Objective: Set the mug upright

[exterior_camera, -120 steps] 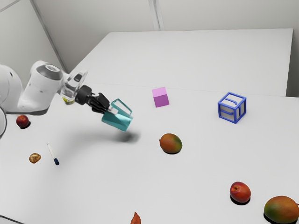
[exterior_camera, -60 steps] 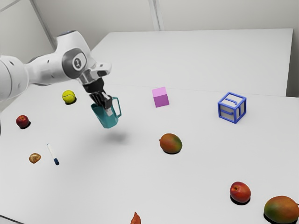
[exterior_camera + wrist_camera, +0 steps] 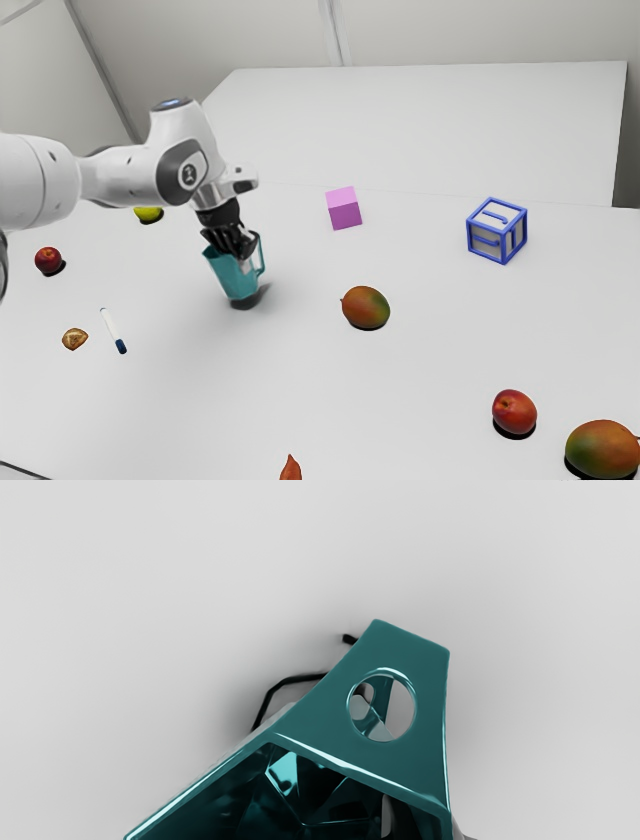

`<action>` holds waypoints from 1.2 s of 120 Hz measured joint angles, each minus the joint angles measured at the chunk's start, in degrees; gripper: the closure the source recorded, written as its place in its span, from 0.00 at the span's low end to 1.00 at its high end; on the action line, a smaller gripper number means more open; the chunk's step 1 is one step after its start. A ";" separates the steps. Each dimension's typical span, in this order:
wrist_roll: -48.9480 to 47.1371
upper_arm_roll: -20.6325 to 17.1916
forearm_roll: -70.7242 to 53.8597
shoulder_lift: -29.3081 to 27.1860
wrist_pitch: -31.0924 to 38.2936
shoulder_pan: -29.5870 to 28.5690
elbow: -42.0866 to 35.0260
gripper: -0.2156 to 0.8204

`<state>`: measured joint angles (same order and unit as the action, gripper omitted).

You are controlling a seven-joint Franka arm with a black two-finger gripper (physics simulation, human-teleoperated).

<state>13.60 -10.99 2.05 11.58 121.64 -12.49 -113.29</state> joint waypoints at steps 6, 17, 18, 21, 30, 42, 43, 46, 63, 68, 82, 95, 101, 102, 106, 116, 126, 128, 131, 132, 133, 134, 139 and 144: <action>-0.96 -0.06 -0.05 0.14 0.45 0.00 -0.43 0.96; -2.54 -0.10 -0.10 0.81 1.03 -0.01 -0.75 0.97; -2.67 -0.10 -0.10 0.91 1.07 -0.01 -0.76 0.97; -3.05 -0.12 -0.11 1.12 1.18 -0.02 -0.78 0.97; -4.08 -0.44 -0.37 1.38 1.43 -0.04 -0.81 0.94; -5.10 -0.78 -0.85 1.44 1.59 0.01 -0.81 0.74; -5.18 -0.80 -0.87 1.44 1.60 0.01 -0.81 0.72; -5.40 -0.82 -0.91 1.42 1.63 0.01 -0.81 0.67; -6.50 -0.94 -0.97 0.95 1.68 0.00 -0.75 0.44; -6.78 -0.99 -0.93 0.65 1.62 -0.01 -0.74 0.40; -7.39 -1.34 -0.86 -1.27 1.23 0.00 -0.65 0.32; -7.75 -1.39 -0.61 -4.38 -0.34 -0.08 0.86 0.28; -7.88 -1.40 -0.51 -4.95 -1.84 -0.07 3.03 0.26; -7.90 -1.40 -0.50 -5.00 -2.13 -0.07 3.44 0.26; -7.98 -1.40 -0.45 -5.14 -3.37 -0.07 5.26 0.25; -8.17 -1.40 -0.37 -4.89 -6.91 -0.08 10.49 0.24; -8.33 -1.40 -0.27 -4.32 -10.50 -0.09 15.58 0.23; -8.36 -1.40 -0.25 -4.16 -11.22 -0.09 16.58 0.23; -8.41 -1.40 -0.22 -3.86 -12.32 -0.09 18.06 0.22; -8.42 -1.39 -0.21 -3.77 -12.68 -0.08 18.52 0.22; -8.44 -1.38 -0.20 -3.67 -13.06 -0.07 19.02 0.22; -8.45 -1.37 -0.20 -3.59 -13.42 -0.07 19.45 0.22; -8.52 -1.34 -0.15 -3.33 -15.13 -0.10 21.39 0.22; -8.59 -1.32 -0.12 -3.21 -16.75 -0.12 23.10 0.22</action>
<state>5.01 -12.31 1.93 8.37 104.89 -12.61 -90.19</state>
